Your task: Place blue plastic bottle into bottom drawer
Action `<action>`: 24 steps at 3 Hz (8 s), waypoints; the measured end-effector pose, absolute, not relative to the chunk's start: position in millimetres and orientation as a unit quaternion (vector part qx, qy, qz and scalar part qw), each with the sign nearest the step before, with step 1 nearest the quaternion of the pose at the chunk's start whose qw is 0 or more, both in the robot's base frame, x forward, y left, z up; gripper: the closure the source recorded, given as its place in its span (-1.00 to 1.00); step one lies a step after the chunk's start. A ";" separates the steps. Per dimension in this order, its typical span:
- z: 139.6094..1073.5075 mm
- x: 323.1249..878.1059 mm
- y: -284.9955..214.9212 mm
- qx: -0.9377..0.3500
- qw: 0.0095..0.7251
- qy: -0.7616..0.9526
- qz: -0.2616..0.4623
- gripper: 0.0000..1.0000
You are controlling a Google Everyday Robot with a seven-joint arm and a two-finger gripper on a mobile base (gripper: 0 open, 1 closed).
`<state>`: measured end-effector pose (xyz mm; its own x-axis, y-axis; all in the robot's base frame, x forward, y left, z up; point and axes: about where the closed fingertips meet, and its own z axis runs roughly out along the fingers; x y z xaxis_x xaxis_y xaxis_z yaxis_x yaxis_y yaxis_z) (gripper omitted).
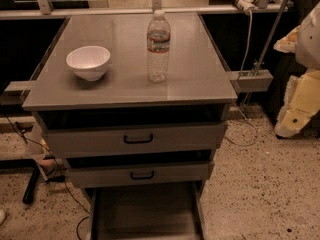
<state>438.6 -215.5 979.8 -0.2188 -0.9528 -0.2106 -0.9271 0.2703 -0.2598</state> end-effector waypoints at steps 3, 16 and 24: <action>924.8 499.9 -153.5 -0.635 0.166 0.755 0.007 -1.00; 942.9 752.4 1.7 -0.523 0.396 0.718 0.231 -0.61; 942.7 752.5 1.9 -0.523 0.396 0.718 0.231 -1.00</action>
Offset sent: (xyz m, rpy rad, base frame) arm 0.0385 0.0361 -0.0303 0.0177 0.0107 0.0591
